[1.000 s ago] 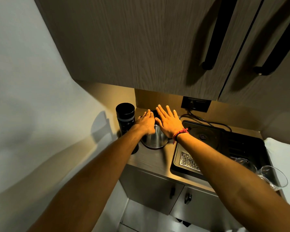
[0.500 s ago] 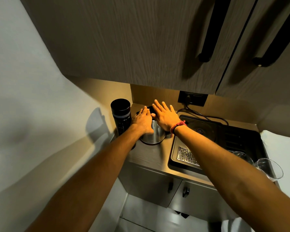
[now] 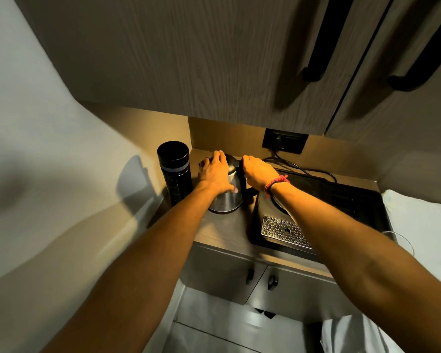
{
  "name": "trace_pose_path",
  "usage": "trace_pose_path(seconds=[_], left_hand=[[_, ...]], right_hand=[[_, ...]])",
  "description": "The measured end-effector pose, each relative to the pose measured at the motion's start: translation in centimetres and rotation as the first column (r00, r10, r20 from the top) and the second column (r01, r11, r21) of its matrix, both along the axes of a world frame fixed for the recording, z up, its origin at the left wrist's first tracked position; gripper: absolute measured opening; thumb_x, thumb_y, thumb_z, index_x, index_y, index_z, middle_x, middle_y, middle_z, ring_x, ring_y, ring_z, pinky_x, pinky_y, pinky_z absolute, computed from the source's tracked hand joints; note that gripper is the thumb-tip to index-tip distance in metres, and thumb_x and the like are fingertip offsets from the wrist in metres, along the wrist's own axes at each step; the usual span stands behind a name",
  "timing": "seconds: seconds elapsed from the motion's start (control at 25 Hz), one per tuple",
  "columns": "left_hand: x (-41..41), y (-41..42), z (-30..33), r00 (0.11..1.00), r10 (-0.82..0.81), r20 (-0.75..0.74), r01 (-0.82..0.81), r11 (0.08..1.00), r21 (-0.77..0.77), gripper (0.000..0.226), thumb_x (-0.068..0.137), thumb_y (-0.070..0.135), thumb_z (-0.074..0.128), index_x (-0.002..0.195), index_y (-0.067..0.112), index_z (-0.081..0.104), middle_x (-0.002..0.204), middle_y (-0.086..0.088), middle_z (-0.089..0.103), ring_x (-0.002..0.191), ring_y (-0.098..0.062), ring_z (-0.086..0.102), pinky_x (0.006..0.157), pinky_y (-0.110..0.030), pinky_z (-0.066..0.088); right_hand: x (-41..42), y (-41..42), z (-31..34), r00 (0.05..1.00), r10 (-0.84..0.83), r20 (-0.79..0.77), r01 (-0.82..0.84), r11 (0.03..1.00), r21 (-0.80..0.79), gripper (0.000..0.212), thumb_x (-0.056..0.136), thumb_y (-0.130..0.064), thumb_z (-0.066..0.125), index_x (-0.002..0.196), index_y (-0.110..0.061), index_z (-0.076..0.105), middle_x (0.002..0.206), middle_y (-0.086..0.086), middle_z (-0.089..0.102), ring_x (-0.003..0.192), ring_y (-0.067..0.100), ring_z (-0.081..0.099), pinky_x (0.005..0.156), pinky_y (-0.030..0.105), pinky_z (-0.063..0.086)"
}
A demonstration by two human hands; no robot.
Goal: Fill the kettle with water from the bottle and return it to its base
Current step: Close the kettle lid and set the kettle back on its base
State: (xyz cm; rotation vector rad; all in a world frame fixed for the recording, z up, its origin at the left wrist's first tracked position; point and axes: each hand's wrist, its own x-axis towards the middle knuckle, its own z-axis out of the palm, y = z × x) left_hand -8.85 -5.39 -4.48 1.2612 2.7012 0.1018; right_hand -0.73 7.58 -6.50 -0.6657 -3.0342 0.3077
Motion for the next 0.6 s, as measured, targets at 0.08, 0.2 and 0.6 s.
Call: trace_pose_path(seconds=[0.08,0.2,0.6], left_hand=[[0.2,0.0,-0.3,0.999,0.009,-0.043,-0.007,0.999,0.033,0.122,0.067,0.057,0.083,0.152,0.000,0.017,0.150,-0.017,0.029,0.132,-0.040,0.040,0.109,-0.047,0.038],[0.3,-0.2,-0.7,0.997,-0.005,-0.079,0.014,0.994,0.108,0.114,0.066,0.058,0.082,0.147,0.000,0.026,0.142,-0.015,0.036,0.125,-0.034,0.045,0.109,-0.045,0.037],[1.8,1.9,2.1,0.997,-0.034,-0.071,0.056,0.935,0.350,0.110,0.063,0.050,0.087,0.146,0.004,0.031,0.139,-0.014,0.039,0.123,-0.038,0.043,0.104,-0.047,0.042]], right_hand=[[0.4,-0.4,-0.3,0.999,-0.020,-0.045,0.021,1.000,0.006,0.023,0.089,-0.008,0.053,0.112,-0.004,0.052,0.116,0.021,0.061,0.103,0.039,0.059,0.078,0.046,0.048],[0.6,-0.9,0.0,0.994,-0.053,-0.095,0.055,0.998,0.016,0.020,0.089,-0.009,0.052,0.108,-0.003,0.052,0.113,0.023,0.061,0.100,0.040,0.059,0.075,0.045,0.046],[6.4,0.1,5.6,0.977,-0.145,-0.156,0.144,0.989,-0.022,0.010,0.090,0.001,0.048,0.082,0.002,0.055,0.082,0.017,0.063,0.077,0.040,0.060,0.057,0.038,0.042]])
